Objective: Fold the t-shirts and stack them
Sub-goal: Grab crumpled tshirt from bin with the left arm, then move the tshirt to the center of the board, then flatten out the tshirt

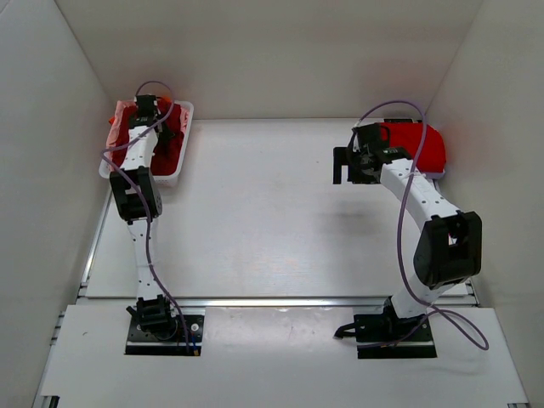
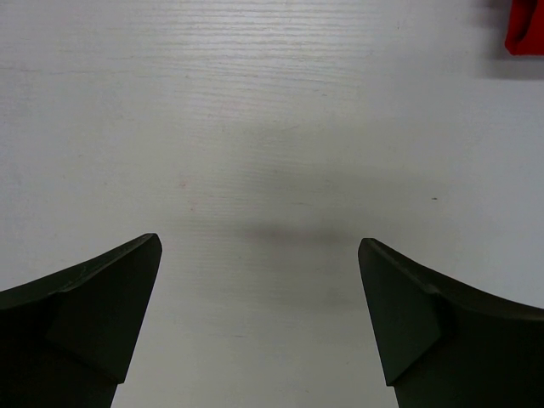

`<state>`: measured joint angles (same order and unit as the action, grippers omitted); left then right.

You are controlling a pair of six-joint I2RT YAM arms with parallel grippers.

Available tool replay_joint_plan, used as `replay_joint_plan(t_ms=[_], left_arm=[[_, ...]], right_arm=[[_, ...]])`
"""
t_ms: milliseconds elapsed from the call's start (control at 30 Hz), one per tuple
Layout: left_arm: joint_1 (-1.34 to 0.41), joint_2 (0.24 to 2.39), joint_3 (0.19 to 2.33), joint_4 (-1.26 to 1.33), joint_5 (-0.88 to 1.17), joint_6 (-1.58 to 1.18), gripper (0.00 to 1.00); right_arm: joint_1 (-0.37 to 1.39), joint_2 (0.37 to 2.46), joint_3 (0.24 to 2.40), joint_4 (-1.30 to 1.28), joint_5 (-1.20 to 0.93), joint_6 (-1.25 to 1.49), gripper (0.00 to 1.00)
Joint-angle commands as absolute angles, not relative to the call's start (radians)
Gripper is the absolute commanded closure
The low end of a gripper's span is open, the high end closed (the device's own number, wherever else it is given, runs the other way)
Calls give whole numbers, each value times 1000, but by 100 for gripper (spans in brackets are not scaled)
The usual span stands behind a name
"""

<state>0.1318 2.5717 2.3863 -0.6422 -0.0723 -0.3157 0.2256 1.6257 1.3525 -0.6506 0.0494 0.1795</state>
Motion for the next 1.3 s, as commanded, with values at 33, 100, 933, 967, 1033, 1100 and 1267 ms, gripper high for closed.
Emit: replay_joint_plan(t_ms=[33,100,933,967,1033,1100,1267], left_arm=[[127,2485,2444,-660,-107,-305,100],[120,2407,2442,-661,-158,-302,100],[-333,1516,1664,-608,133,-337,100],[-331,1511,1613,-589,143,-339,96],[-311,1511,1420,-522,185,-348,53],[-269,1500,1294,-467,247,-368,50],[-285,1413,1069,-388,272,-393,43]], right_arm=[[236,1626,1378,-637,49,176,1],[244,1620,1374,-647,45,181,0],[196,1167,1008,-508,-126,316,1],[192,1170,1006,-502,-129,314,1],[199,1184,991,-491,-147,316,1],[230,1201,980,-486,-144,325,0],[273,1246,916,-431,-156,333,10]])
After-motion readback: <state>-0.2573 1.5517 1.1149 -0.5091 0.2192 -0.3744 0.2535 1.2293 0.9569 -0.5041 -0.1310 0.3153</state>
